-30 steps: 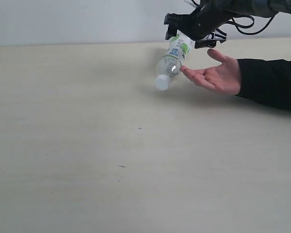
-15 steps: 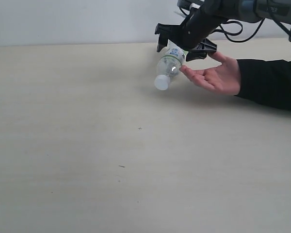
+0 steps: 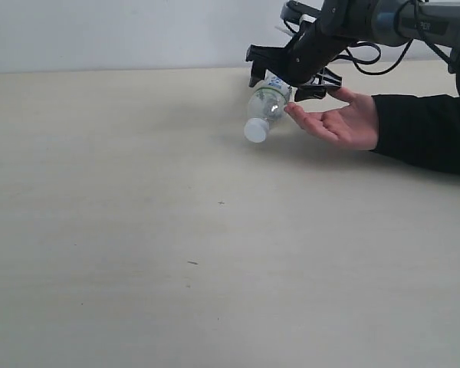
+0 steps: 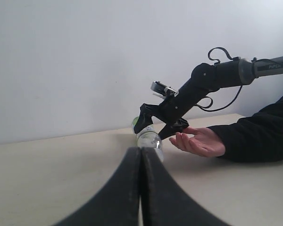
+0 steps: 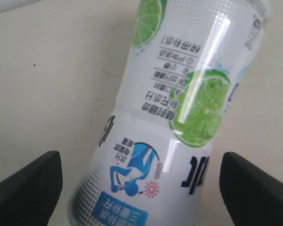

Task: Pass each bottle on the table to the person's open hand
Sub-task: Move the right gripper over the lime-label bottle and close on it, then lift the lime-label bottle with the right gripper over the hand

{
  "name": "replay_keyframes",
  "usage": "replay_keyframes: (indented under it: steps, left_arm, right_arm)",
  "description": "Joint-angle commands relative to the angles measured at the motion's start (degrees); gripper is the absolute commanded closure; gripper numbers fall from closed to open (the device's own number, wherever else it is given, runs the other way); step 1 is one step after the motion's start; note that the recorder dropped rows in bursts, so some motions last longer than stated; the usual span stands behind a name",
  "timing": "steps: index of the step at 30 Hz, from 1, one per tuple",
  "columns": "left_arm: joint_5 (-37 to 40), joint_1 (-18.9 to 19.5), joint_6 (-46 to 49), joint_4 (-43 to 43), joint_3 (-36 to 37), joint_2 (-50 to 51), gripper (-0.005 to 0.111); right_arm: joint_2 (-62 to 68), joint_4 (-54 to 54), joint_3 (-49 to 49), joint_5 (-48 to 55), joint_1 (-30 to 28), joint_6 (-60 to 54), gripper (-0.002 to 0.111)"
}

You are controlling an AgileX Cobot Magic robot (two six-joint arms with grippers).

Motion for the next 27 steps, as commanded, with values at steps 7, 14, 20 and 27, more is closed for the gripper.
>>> replay_keyframes:
  steps: [7,14,20,27]
  left_arm:
    - [0.06,0.16,-0.21,-0.04,0.19,-0.2,0.107]
    - [0.06,0.16,-0.21,-0.04,0.19,-0.2,0.107]
    - [0.06,0.16,-0.21,-0.04,0.19,-0.2,0.107]
    - [0.06,0.16,-0.21,-0.04,0.19,-0.2,0.107]
  right_arm:
    - [1.85,-0.25,-0.39,-0.7,0.04,0.0,0.023]
    - [1.85,-0.52,-0.39,-0.35,0.04,0.0,0.042]
    - [1.85,-0.52,-0.39,-0.25,0.04,0.0,0.074]
    - [1.85,-0.52,-0.39,-0.58,0.04,-0.57,0.108]
